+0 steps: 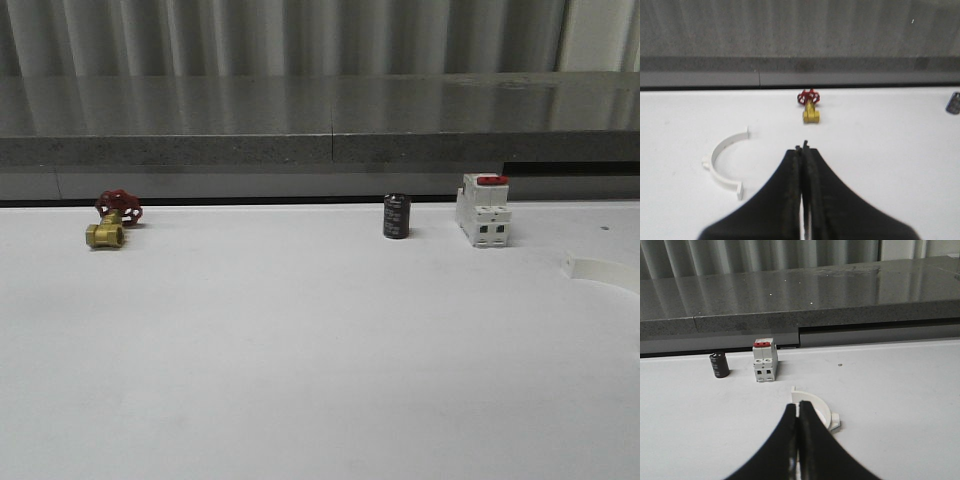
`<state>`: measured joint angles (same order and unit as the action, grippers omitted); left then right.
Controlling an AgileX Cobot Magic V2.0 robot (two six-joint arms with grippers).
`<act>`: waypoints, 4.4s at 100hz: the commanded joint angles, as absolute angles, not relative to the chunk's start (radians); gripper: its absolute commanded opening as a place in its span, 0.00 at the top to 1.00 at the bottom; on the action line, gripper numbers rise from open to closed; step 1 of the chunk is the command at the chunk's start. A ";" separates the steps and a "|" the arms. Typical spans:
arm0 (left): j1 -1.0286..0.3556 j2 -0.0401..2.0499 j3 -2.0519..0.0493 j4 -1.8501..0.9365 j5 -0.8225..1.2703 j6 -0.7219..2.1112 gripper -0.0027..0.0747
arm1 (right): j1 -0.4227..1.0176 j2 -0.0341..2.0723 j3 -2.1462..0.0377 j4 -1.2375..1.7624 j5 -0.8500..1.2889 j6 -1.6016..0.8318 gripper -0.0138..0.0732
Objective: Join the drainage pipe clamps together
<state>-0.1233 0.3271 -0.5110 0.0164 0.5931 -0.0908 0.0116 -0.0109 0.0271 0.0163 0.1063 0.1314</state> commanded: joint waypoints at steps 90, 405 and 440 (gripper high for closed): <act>-0.121 0.640 -0.700 0.016 0.772 -0.096 0.27 | 0.005 -0.031 0.012 0.010 0.036 0.130 0.92; 0.143 1.840 -1.399 -0.177 0.930 0.166 0.99 | 0.005 -0.031 0.012 0.010 0.036 0.130 0.92; -0.195 1.796 -1.397 -0.148 0.880 -0.089 0.99 | 0.005 -0.031 0.012 0.010 0.036 0.130 0.92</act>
